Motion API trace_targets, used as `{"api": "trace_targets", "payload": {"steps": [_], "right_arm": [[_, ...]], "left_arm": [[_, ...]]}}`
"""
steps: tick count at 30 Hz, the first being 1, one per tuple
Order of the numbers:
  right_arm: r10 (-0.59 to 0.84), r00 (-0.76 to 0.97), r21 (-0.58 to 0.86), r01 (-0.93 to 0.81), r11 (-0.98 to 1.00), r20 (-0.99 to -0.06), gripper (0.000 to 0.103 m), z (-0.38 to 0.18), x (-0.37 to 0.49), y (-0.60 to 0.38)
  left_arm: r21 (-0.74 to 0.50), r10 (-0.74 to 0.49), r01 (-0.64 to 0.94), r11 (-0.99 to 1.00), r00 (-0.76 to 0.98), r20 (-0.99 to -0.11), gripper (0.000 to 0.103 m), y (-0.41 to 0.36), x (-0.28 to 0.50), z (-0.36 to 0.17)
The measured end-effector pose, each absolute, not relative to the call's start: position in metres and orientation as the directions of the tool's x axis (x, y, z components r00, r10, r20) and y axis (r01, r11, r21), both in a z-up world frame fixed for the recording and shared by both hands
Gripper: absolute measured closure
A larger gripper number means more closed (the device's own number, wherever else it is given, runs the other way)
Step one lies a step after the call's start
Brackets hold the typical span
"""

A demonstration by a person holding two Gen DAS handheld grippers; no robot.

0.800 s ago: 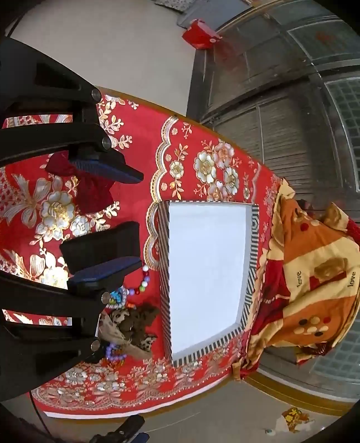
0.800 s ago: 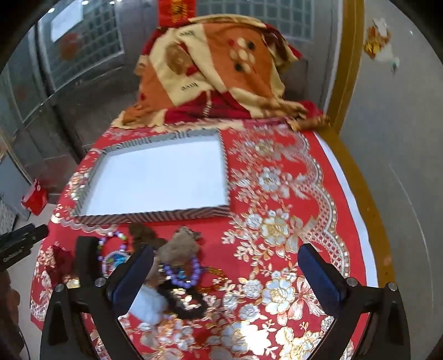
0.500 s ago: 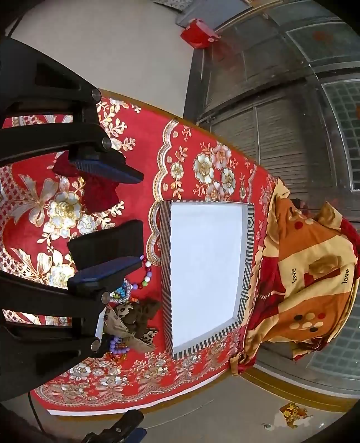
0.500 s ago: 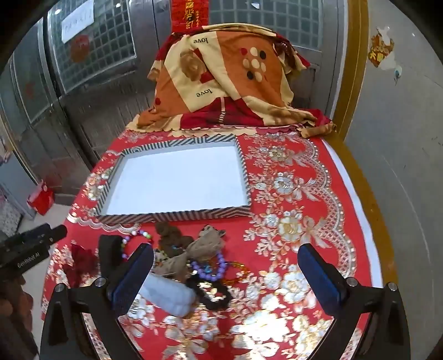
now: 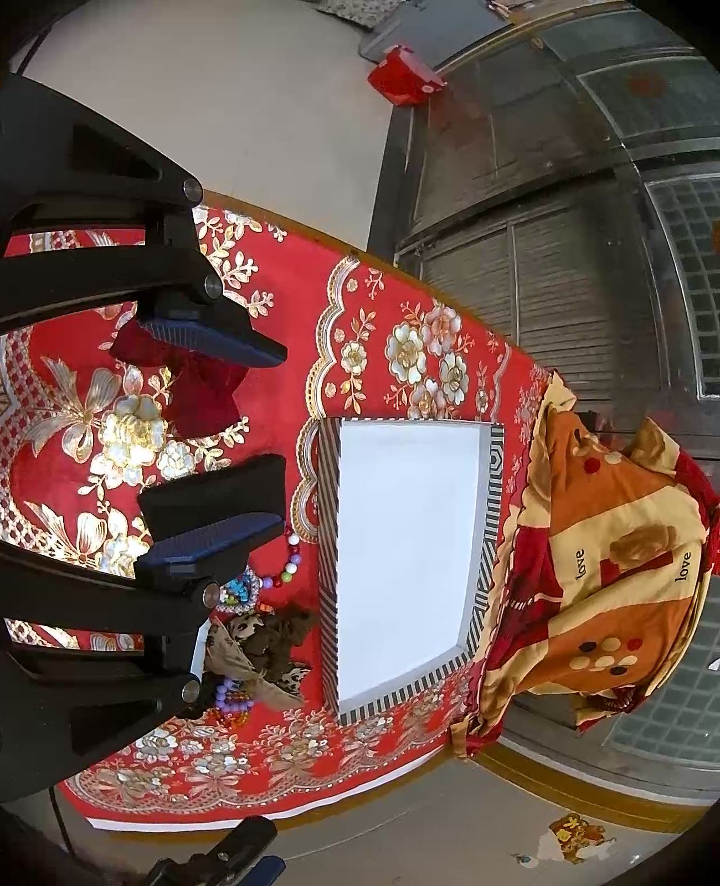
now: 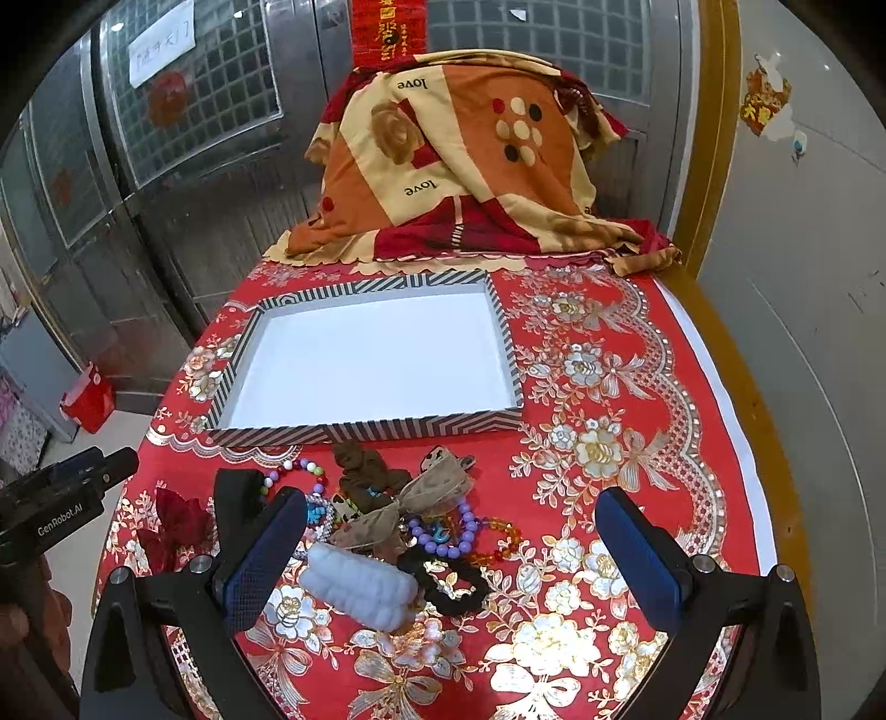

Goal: Organize jewelry

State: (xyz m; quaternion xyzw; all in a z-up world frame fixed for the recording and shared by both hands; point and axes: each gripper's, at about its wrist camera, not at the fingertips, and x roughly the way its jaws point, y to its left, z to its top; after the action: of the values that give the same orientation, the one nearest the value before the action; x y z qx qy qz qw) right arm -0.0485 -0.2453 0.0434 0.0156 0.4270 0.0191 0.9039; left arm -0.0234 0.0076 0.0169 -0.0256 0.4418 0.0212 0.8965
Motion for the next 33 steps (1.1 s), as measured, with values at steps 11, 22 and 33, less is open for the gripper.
{"api": "trace_targets", "payload": {"steps": [11,22,33], "right_arm": [[0.09,0.622,0.085,-0.037,0.996,-0.778,0.0,0.042,-0.042,-0.245],[0.089,0.611,0.07,-0.056,0.996,-0.786,0.0,0.038,-0.039,-0.244],[0.077,0.613,0.045,-0.067,0.997,-0.786,0.0,0.038,-0.038,-0.241]], "left_arm": [[-0.037,0.01,-0.07,0.997,0.574,-0.818,0.049,0.007,-0.022,0.015],[-0.045,-0.001,-0.074,0.996,0.516,-0.856,0.049,0.004,-0.017,0.01],[-0.047,-0.002,-0.074,0.996,0.511,-0.86,0.049,0.003,-0.017,0.008]]}}
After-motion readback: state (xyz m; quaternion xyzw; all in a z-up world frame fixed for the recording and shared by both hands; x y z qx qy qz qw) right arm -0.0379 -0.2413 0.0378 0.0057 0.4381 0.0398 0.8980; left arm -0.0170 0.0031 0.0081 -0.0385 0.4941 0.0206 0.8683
